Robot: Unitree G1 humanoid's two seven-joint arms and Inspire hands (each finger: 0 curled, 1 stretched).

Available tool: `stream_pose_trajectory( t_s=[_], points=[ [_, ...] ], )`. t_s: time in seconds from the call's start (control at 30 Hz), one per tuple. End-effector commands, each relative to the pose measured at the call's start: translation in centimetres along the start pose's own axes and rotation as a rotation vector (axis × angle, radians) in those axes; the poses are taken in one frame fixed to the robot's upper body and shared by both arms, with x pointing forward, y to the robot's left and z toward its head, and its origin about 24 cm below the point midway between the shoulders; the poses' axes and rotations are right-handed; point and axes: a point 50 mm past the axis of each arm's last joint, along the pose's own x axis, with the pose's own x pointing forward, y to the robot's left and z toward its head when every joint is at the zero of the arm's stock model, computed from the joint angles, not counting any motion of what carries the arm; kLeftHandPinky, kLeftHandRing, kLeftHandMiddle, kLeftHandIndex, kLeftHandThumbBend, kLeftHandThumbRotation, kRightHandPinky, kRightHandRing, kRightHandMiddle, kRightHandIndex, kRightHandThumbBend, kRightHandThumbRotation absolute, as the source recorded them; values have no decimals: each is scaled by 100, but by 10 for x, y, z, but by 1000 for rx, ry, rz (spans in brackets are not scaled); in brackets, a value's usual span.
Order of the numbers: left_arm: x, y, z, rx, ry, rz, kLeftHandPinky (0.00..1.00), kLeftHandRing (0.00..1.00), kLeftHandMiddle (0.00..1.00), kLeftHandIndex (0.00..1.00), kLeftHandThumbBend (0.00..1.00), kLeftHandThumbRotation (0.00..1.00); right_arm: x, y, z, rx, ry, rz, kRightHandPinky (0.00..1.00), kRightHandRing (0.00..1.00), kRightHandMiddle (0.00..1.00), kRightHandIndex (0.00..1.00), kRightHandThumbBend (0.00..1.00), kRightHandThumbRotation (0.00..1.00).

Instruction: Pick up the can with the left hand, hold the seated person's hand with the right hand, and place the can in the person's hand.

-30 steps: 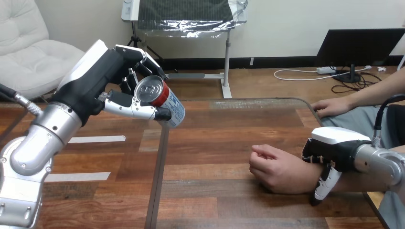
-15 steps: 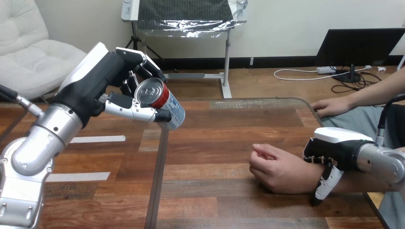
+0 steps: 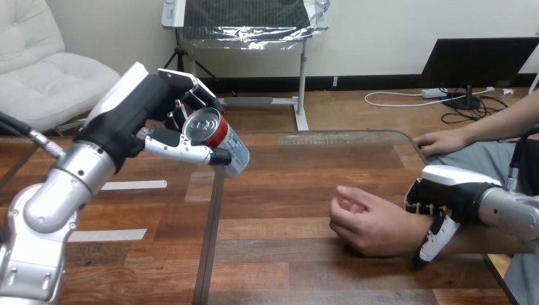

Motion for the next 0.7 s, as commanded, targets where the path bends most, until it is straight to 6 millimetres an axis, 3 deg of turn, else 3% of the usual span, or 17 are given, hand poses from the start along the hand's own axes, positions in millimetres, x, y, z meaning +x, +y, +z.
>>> stream_pose_trajectory(
  t_s=[0.0,0.67],
  points=[
    [18,13,25,9,-109,53,21,27,33,39,63,0,-6,-37,9,16,-39,-122,28,33,40,40,86,0],
    [40,1,14,-32,-78,35,25,31,36,40,63,0,-13,-60,19,31,-70,-186,26,31,38,40,84,1]
  ],
)
